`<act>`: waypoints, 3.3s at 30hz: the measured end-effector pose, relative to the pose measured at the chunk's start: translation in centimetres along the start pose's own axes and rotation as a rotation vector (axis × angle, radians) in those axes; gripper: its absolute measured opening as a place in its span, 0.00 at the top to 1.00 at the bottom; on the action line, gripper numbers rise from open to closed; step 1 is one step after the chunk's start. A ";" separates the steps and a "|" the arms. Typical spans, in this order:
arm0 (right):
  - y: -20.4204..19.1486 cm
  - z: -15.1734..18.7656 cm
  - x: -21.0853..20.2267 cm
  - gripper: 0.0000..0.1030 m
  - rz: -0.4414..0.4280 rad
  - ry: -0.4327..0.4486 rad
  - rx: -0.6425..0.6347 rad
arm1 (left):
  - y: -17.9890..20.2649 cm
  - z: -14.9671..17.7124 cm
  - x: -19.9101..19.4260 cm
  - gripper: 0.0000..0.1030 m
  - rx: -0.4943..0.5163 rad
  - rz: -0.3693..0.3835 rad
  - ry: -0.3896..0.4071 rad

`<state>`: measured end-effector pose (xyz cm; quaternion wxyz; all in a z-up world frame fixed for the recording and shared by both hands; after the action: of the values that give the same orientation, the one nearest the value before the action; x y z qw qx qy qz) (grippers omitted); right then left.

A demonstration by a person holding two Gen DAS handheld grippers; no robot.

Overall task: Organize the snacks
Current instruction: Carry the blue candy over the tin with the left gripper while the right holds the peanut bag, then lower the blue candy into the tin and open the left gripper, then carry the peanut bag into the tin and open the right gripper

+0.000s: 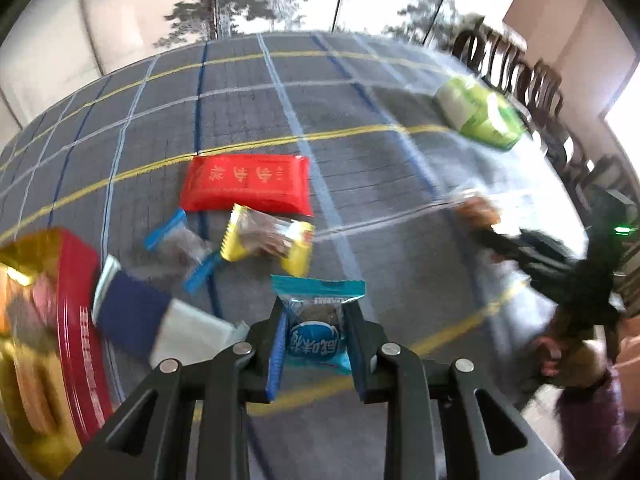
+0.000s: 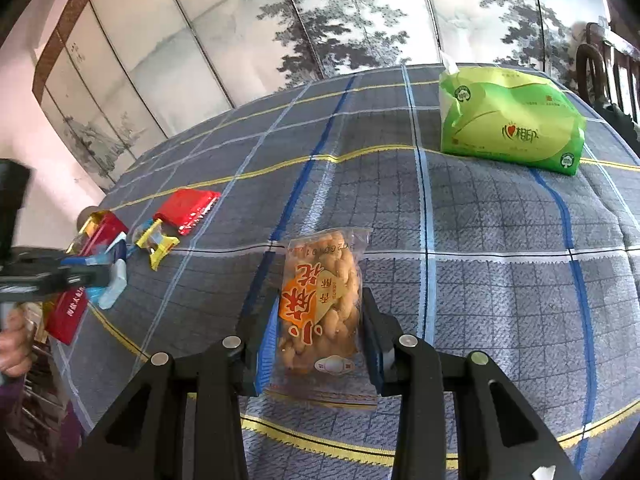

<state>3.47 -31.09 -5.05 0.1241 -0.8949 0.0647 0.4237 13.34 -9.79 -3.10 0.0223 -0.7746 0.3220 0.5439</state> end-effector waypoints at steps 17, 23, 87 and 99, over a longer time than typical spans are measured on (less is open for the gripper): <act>-0.4 0.0 0.1 0.66 0.063 -0.002 -0.018 | -6.1 7.9 -13.4 0.74 -0.188 -0.133 0.201; -0.6 0.0 0.1 0.66 0.080 -0.003 -0.029 | -12.6 9.3 -15.2 0.74 -0.270 -0.241 0.221; -6.6 -1.6 -2.2 0.67 -0.091 -0.001 -0.035 | -14.3 13.5 -16.2 0.54 -0.335 -0.344 0.307; -24.6 -8.2 0.3 0.67 -0.365 -0.031 -0.263 | -14.3 15.5 -16.5 0.54 -0.320 -0.378 0.269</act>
<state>15.16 -9.69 3.83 0.0818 -0.8937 -0.1559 0.4128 4.66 15.39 0.20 -0.0422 -0.8797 0.0818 0.4665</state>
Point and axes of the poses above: each gripper's, at about its wrist camera, not at the fingertips, and x roughly the way its jaws point, y to its right, z to its underside, the point moved 1 cm from there along x, roughly the way its jaws point, and after that the axes turned 10 degrees about z, right-handed, at the moved point
